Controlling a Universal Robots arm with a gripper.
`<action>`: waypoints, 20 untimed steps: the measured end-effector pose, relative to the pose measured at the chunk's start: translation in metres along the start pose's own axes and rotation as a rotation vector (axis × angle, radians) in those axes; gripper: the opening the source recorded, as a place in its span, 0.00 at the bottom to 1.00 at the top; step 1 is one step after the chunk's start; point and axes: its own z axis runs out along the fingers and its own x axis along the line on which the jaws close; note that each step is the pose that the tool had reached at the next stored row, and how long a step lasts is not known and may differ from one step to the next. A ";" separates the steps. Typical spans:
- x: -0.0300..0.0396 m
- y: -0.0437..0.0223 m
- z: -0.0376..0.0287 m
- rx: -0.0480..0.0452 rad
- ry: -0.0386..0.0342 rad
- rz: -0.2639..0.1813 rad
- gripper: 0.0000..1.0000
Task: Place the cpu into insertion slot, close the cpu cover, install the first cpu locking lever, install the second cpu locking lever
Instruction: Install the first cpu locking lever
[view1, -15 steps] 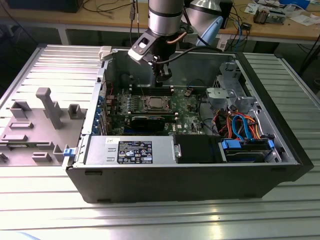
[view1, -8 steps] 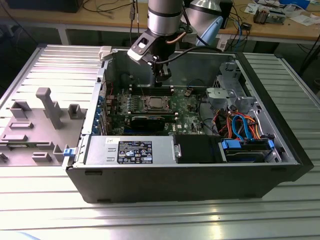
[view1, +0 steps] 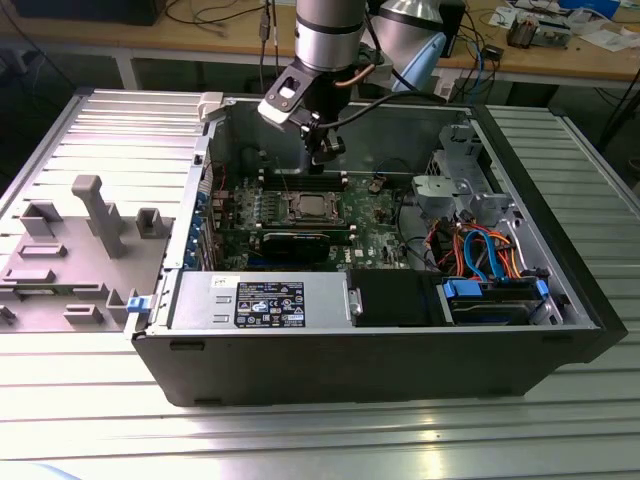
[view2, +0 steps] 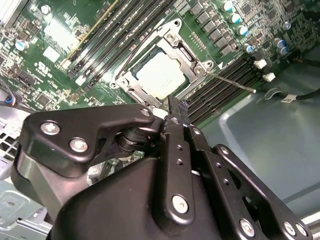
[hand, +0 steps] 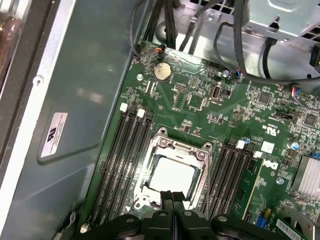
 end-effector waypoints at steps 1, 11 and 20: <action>0.0000 0.0000 0.0000 0.0004 0.0000 -0.011 0.11; 0.0000 -0.0001 0.0000 0.0045 -0.0002 -0.134 0.11; 0.0003 -0.0009 0.0000 -0.0045 -0.0040 -0.135 0.11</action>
